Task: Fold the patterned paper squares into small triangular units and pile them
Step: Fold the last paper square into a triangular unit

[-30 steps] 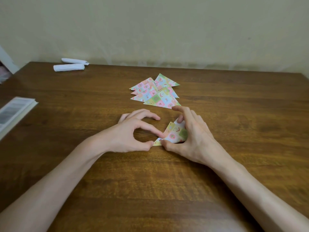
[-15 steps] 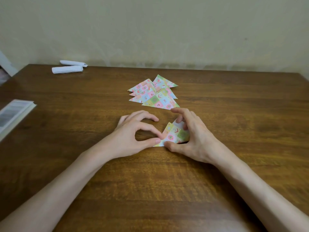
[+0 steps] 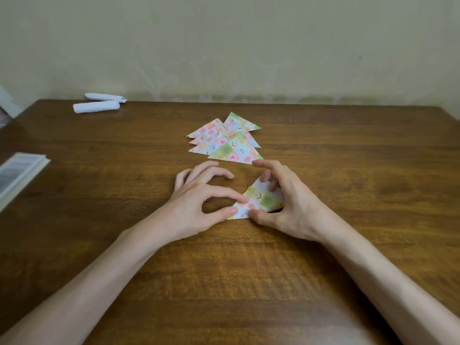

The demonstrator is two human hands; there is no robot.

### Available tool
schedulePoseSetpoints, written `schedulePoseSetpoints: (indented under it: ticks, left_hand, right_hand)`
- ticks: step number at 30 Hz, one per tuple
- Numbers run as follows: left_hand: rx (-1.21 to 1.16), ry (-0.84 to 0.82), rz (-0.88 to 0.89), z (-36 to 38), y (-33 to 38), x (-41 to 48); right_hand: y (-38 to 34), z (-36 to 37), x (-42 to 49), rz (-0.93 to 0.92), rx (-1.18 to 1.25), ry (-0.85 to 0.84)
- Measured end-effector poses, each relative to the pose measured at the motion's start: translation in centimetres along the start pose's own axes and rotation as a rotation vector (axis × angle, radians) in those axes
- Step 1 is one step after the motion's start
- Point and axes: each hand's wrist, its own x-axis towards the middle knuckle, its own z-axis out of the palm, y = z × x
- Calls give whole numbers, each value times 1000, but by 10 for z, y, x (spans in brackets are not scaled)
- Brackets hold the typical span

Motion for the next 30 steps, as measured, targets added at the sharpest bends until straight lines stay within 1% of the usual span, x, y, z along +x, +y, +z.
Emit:
schedulePoseSetpoints:
  ticks: [2, 4, 12, 17, 19, 22, 26, 28, 30]
  left_hand:
    - [2, -3, -2, 1, -1, 0]
    - [-5, -7, -5, 1, -2, 0]
    - [14, -29, -7, 0, -1, 0]
    - [23, -30, 1, 0, 0, 0]
    - [23, -28, 11, 0, 0, -1]
    - [26, -22, 79, -1, 2, 0]
    - [40, -46, 264, 2, 6, 1]
    - [49, -62, 278, 2, 6, 1]
    - [50, -67, 274, 1, 6, 1]
  right_hand:
    - [2, -3, -2, 13, -87, 56]
    - [5, -6, -3, 52, -125, 75]
    - [5, -8, -2, 77, -159, 18]
    - [9, -16, -2, 93, -77, -28]
    - [8, -17, -2, 85, -93, -39]
    - [6, -17, -2, 90, -105, -51]
    - [5, -16, -1, 85, -120, -44]
    - [6, -17, -1, 83, -123, -50]
    - [10, -21, -1, 83, -71, -78]
